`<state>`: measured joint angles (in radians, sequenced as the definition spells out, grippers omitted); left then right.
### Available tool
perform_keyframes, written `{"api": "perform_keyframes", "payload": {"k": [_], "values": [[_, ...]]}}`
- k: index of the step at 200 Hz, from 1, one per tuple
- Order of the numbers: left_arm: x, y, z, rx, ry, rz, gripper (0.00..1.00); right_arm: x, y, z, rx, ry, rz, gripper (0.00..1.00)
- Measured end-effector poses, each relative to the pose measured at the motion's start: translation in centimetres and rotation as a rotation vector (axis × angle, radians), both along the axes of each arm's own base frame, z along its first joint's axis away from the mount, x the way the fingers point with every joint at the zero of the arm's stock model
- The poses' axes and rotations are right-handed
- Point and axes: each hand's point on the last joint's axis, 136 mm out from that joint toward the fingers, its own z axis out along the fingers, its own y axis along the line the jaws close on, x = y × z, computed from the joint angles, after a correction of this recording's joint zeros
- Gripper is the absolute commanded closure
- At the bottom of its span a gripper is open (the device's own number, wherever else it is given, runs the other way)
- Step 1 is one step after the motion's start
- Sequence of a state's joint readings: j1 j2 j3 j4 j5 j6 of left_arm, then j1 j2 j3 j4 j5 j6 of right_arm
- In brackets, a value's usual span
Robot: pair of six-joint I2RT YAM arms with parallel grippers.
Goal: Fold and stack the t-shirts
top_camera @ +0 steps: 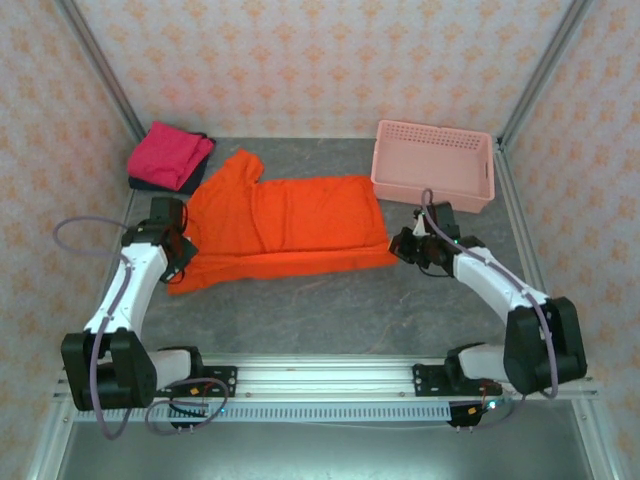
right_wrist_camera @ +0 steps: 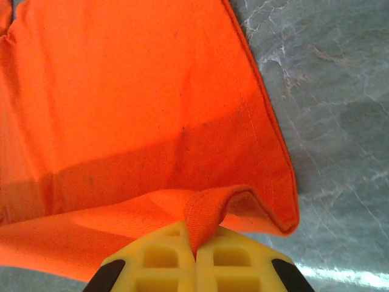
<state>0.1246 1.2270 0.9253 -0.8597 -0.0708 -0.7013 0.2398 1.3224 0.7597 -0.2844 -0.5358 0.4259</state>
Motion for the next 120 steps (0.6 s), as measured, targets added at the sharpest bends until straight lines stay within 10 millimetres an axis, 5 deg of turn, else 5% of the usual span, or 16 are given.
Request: {"api": "perform_keyframes", "payload": {"k": [59, 120], "values": [[2.6, 1.1, -0.1, 0.072, 0.048, -0.046, 1.0, 3.6, 1.5, -1.2, -0.014, 0.016, 0.015, 1.0], [4.1, 1.5, -0.5, 0.101, 0.038, -0.053, 1.0, 5.1, 1.9, -2.9, -0.024, 0.041, 0.014, 1.0]]}}
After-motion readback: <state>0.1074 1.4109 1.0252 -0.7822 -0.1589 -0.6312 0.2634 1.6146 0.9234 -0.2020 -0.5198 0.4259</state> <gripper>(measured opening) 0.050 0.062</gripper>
